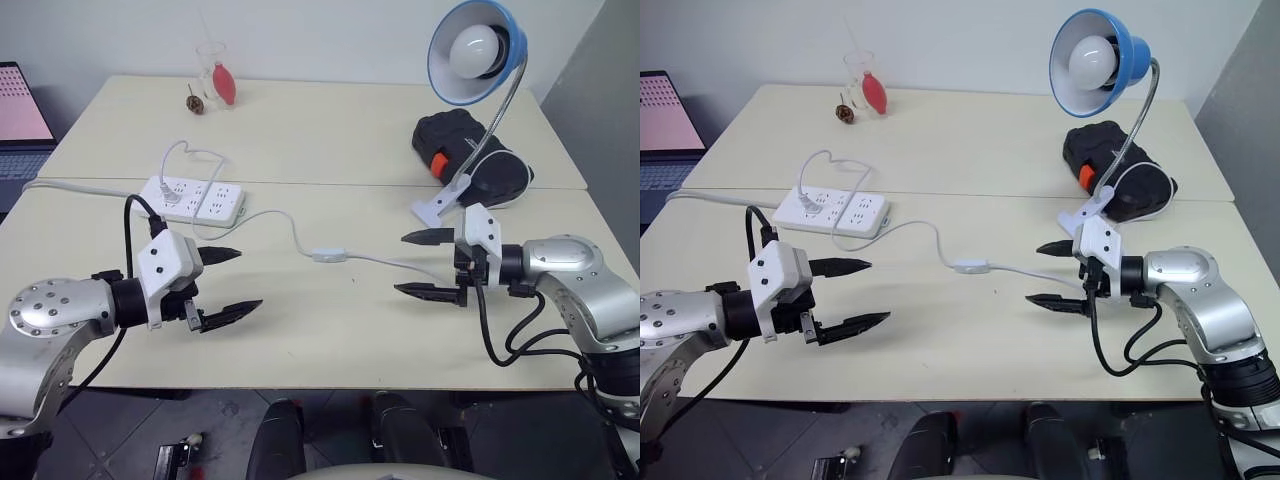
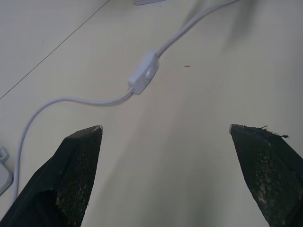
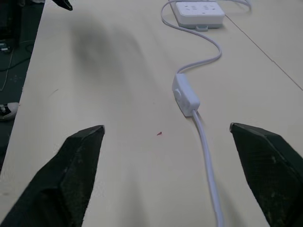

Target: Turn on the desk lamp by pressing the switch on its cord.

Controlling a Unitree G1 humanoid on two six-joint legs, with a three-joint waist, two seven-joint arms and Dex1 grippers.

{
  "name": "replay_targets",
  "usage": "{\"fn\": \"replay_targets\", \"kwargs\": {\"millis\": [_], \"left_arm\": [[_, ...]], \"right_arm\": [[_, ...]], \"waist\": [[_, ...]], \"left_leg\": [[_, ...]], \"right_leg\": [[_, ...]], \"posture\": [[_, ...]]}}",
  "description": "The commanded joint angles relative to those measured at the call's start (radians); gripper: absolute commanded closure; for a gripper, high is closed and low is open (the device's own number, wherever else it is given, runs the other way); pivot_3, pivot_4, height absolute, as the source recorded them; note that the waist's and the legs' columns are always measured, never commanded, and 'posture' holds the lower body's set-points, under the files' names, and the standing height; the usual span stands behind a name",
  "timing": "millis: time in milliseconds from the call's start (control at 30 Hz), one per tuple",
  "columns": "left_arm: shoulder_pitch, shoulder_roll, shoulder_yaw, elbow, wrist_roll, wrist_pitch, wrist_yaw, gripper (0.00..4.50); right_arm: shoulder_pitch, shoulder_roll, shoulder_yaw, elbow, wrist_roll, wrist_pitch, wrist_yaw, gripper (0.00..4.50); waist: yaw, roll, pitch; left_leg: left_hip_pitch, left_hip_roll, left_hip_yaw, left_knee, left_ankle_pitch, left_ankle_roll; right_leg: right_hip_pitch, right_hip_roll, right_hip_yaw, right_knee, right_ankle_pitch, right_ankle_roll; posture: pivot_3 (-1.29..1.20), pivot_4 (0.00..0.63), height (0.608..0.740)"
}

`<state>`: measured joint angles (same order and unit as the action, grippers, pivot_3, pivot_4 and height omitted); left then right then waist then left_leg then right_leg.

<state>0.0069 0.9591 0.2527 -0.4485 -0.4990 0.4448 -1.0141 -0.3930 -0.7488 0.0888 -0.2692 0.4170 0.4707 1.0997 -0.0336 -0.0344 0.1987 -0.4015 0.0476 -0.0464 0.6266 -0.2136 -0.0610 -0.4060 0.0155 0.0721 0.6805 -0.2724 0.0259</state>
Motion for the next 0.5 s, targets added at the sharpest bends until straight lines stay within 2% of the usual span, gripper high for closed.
{"fn": "replay_targets", "kwargs": {"millis": [33,200,500], "left_arm": [[-0.023,0.005,-0.024,0.029,0.034,-0.058,-0.028,0.0],[-0.047,-0.001,-0.053,0.061,0.049,-0.084,-0.051,0.0],[-0.047,-0.006,-0.088,0.075,0.083,-0.119,-0.059,0.0]], "right_arm": [[-0.01,-0.006,-0.033,-0.037,-0.01,-0.007,-0.04,0.03],[-0.06,0.005,0.046,-0.003,-0.086,0.002,-0.071,0.03],[-0.303,0.181,0.208,0.336,-0.214,-0.072,-0.051,0.03]], "waist": [[0.0,0.0,0.0],[-0.001,0.0,0.0],[-0.017,0.0,0.0]], "left_leg": [[0.0,0.0,0.0,0.0,0.0,0.0],[0.0,0.0,0.0,0.0,0.0,0.0],[0.0,0.0,0.0,0.0,0.0,0.0]], "right_leg": [[0.0,0.0,0.0,0.0,0.0,0.0],[0.0,0.0,0.0,0.0,0.0,0.0],[-0.001,0.0,0.0,0.0,0.001,0.001]], "posture": [[0.0,0.15,0.74],[0.0,0.15,0.74],[0.0,0.15,0.74]]}}
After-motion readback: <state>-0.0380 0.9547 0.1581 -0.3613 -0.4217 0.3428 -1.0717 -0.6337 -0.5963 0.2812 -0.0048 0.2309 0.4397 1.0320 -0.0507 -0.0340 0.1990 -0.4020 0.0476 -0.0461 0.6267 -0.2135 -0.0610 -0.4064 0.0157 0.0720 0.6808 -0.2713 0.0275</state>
